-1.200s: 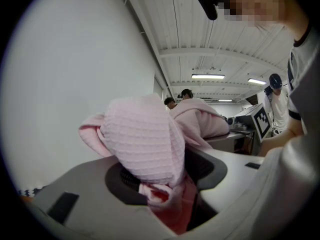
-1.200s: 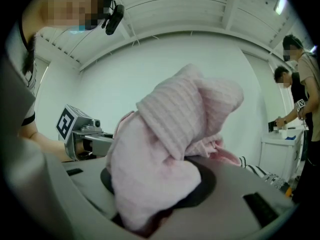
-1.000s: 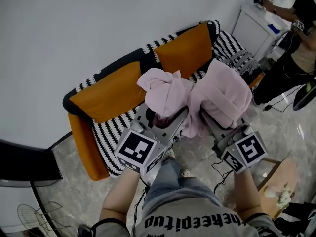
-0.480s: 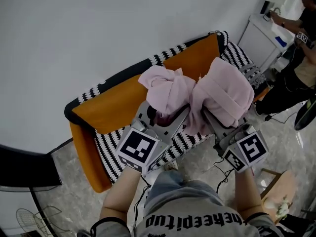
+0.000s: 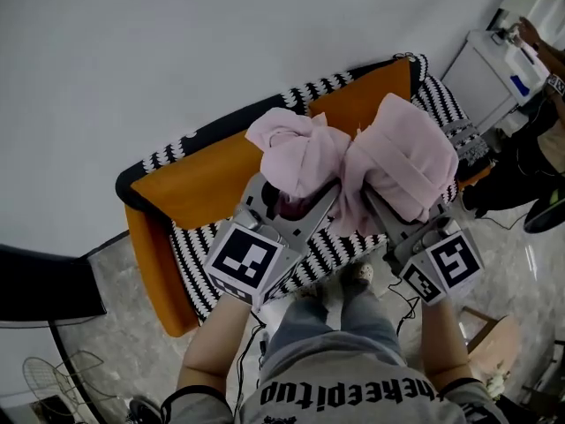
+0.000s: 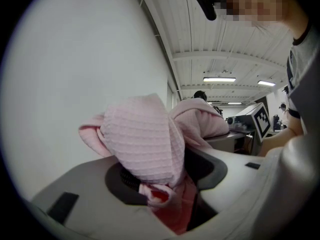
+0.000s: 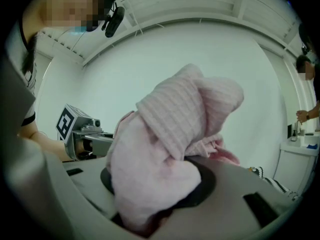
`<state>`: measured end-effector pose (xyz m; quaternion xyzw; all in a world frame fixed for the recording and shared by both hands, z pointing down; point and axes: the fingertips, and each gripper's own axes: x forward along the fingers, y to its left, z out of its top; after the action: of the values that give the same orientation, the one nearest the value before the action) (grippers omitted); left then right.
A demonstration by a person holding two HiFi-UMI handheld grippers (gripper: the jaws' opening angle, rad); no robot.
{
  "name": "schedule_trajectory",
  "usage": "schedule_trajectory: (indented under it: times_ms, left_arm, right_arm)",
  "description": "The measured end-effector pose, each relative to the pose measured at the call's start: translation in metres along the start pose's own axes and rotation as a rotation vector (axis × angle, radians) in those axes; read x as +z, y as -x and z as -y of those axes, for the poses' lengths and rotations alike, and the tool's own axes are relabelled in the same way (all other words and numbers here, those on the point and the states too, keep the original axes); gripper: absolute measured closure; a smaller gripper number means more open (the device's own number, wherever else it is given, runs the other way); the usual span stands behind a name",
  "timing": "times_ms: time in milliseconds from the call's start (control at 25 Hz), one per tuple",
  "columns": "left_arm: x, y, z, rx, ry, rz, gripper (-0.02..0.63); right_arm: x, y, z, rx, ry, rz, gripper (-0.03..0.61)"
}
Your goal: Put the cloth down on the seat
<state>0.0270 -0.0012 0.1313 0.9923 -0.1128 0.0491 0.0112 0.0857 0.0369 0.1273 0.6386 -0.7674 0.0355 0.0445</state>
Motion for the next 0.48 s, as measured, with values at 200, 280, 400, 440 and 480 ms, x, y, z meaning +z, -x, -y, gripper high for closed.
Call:
schedule_trajectory:
  times_ms: [200,280,400,440,480]
  left_arm:
    - [-0.002,-0.002,-0.011,0.042,0.004,-0.004,0.373]
    - [-0.003,-0.006,-0.013,0.063,0.007,-0.007,0.373]
    - [-0.005,-0.013,-0.012,0.095,0.04,-0.035,0.373]
    - [-0.006,-0.016,-0.012,0.108,0.051,-0.044,0.373]
    - [-0.006,-0.018,-0.013,0.122,0.052,-0.046,0.373]
  right_arm:
    - [-0.002,-0.014,0.004,0.045,-0.001,-0.003,0.399]
    - [-0.003,-0.018,0.008,0.064,-0.004,-0.003,0.397]
    - [-0.004,-0.021,0.017,0.095,-0.005,-0.002,0.399]
    - [-0.004,-0.022,0.02,0.107,-0.005,-0.002,0.399]
    - [-0.004,-0.024,0.023,0.121,-0.005,-0.001,0.399]
